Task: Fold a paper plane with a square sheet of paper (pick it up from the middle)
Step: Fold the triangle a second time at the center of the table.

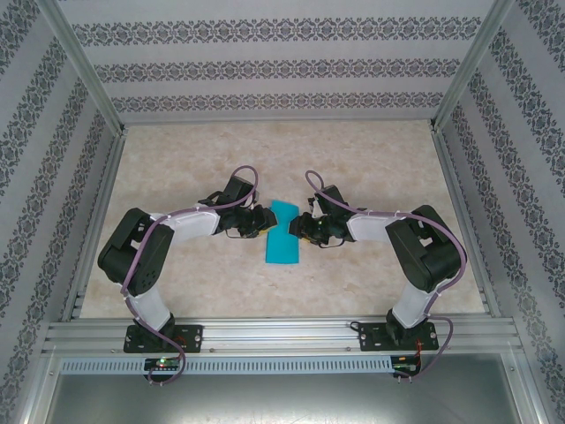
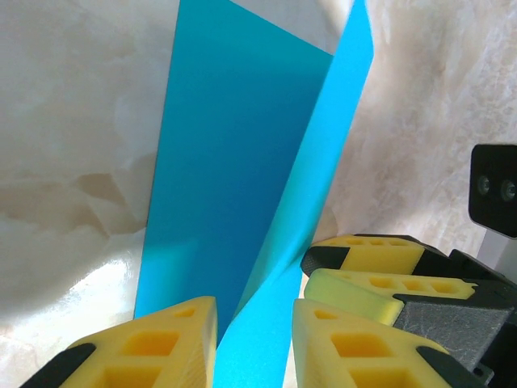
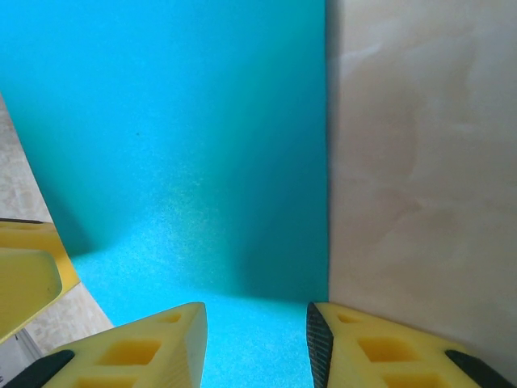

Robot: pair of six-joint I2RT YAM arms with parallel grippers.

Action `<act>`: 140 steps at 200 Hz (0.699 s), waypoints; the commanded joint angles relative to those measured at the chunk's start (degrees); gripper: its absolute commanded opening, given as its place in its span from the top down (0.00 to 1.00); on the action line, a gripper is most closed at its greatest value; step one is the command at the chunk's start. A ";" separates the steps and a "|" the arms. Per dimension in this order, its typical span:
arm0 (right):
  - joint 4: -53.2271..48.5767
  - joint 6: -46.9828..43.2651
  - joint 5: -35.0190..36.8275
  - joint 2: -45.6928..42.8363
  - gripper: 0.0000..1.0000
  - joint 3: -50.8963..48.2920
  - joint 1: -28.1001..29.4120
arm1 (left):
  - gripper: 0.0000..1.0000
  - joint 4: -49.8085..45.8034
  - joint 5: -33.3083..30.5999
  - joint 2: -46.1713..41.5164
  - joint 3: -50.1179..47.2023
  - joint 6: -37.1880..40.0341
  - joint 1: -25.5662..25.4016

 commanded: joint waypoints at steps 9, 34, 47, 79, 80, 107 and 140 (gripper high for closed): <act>-0.52 0.23 0.23 0.17 0.60 -1.12 -0.43 | 0.68 0.24 0.50 0.60 0.63 0.47 0.46; -0.38 0.18 0.19 0.17 0.60 -1.30 -0.39 | 0.68 0.49 -0.06 1.09 0.65 0.68 0.51; -0.37 0.21 0.21 0.03 0.60 -1.42 -0.39 | 0.68 0.71 -0.09 1.59 0.87 1.10 0.64; -0.21 0.30 0.19 -0.01 0.60 -1.53 -0.45 | 0.66 3.11 1.51 2.98 1.24 1.57 1.86; -0.19 0.30 0.19 -0.01 0.60 -1.53 -0.51 | 0.66 3.19 1.57 3.05 1.24 1.57 1.89; -0.21 0.26 0.15 -0.01 0.60 -1.47 -0.47 | 0.66 4.99 3.28 4.11 1.69 1.92 2.94; -0.31 0.23 0.17 0.13 0.60 -1.27 -0.47 | 0.65 6.74 4.91 5.12 2.11 1.75 3.29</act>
